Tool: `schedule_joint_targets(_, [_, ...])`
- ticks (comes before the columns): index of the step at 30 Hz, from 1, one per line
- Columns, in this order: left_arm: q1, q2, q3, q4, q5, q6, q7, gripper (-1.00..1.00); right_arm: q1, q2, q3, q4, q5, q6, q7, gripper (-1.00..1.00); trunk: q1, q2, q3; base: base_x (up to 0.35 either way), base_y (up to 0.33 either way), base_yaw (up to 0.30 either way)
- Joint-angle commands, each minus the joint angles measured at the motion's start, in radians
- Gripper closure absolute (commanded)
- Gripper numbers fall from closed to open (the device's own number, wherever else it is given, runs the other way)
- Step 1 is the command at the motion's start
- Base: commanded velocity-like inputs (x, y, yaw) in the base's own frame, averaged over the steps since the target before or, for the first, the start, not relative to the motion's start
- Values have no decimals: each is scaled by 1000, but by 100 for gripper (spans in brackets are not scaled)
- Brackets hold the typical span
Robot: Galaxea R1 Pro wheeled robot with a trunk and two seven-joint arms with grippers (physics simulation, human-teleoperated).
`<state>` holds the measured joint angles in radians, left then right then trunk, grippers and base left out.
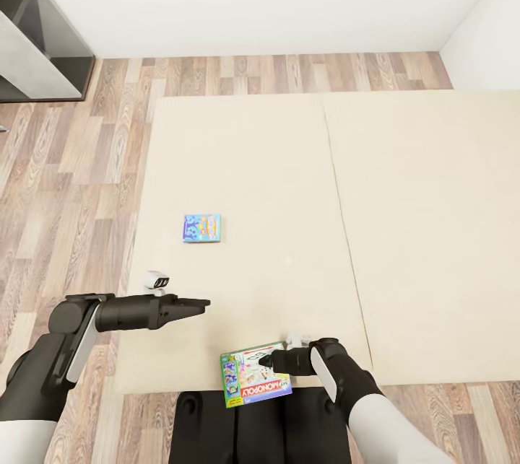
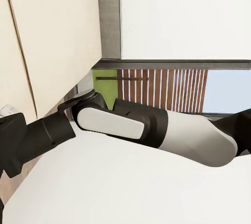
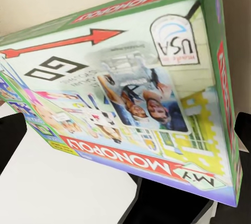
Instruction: Put all the toys in the child's room - the three board games (two on the bed and one on the table), the two jigsaw puzzles on the table, and the tennis ball on the table - inside the toy box on the table in the child's room.
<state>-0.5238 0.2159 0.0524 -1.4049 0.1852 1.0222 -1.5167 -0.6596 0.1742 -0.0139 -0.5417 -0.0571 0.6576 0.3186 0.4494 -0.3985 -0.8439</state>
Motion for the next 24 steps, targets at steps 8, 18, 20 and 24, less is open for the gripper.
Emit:
schedule_joint_targets(8, [0, 0, 1, 0, 0, 12, -3, -100, 0, 0, 0, -1, -6, 5, -2, -100, 1, -2, -1, 0, 9, 0])
schedule_joint_targets(18, [-1, 0, 1, 0, 0, 12, -3, -100, 0, 0, 53, -1, -7, 5, -4, -100, 1, -2, -1, -5, 17, 0])
schedule_joint_targets(20, [0, 0, 1, 0, 0, 12, -3, -100, 0, 0, 59, -1, -7, 5, -4, -100, 1, -2, -1, -13, 56, 0])
schedule_joint_targets(24, [0, 0, 1, 0, 0, 12, -3, -100, 0, 0, 64, -1, -7, 5, -4, -100, 1, -2, -1, -4, 18, 0])
